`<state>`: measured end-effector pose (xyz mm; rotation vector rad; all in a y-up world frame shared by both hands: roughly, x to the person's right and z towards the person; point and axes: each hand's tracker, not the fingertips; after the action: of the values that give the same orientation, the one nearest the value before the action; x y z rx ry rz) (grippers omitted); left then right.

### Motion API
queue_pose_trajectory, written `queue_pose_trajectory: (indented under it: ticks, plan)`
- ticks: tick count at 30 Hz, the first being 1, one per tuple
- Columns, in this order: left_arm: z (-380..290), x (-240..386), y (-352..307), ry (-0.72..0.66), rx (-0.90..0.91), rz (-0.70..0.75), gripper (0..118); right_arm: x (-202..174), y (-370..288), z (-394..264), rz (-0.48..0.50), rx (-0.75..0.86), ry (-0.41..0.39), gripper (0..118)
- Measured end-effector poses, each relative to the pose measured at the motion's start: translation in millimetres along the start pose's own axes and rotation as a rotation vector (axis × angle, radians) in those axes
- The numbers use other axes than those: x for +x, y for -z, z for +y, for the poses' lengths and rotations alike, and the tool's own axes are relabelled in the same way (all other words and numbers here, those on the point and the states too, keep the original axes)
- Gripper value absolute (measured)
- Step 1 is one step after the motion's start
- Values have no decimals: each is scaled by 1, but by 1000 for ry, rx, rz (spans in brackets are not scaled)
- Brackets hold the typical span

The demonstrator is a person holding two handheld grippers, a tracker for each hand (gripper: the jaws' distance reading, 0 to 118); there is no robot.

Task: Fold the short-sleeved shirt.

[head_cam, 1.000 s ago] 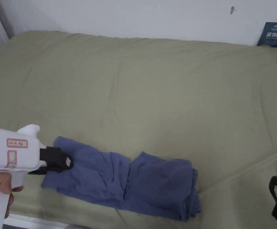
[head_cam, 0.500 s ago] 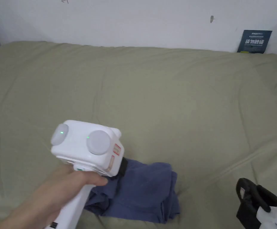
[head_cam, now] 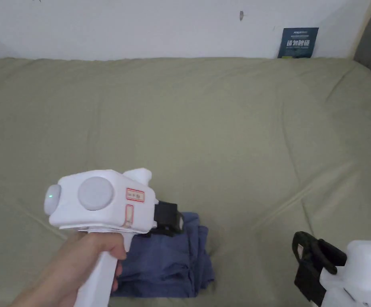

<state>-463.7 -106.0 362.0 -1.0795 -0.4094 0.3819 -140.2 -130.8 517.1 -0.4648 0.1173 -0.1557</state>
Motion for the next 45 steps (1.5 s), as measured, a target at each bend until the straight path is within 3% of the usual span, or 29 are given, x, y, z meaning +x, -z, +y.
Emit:
queue_pose_trajectory:
  ticks: [5,9,13,15,17,18,22,26,29,34,38,41,42,43,45]
  plan:
    - [-5,-54,-7,-109,0,17,0,-1,4,0,4,-3,11,1]
    - [-6,-67,43,-132,-64,-2,0,-1,5,-2,4,-18,17,1]
    - [-23,-43,109,-136,-187,-102,0,0,3,-3,-12,-34,11,0]
    - [-34,-35,138,-118,-193,-80,0,1,2,-4,-19,-47,12,0]
    - [-34,-27,141,-178,-182,-202,0,2,3,-5,-21,-61,4,1]
    - [-34,-20,145,-169,-198,-142,0,2,4,-7,-23,-68,0,0]
    - [-20,-14,119,-80,-182,-123,0,-6,14,-6,8,-97,-21,0]
    - [-12,-19,33,26,-43,-145,0,-29,38,-6,116,-146,-44,0]
    - [-21,-41,-19,71,66,42,0,-53,70,-5,252,-210,-18,0]
    - [-36,-104,-51,4,116,173,0,-76,155,-8,614,-441,253,0]
    - [-45,-138,-50,-83,102,152,0,-78,212,-26,733,-591,360,0]
    - [-47,-155,-42,-114,80,113,0,-62,242,-55,769,-715,475,0]
    - [-46,-160,-39,-132,68,68,0,-53,248,-67,737,-754,499,1]
    - [-45,-163,-35,-155,60,11,0,-43,255,-79,733,-786,546,1]
    - [-42,-168,-31,-208,44,-88,0,-25,259,-89,870,-760,740,1]
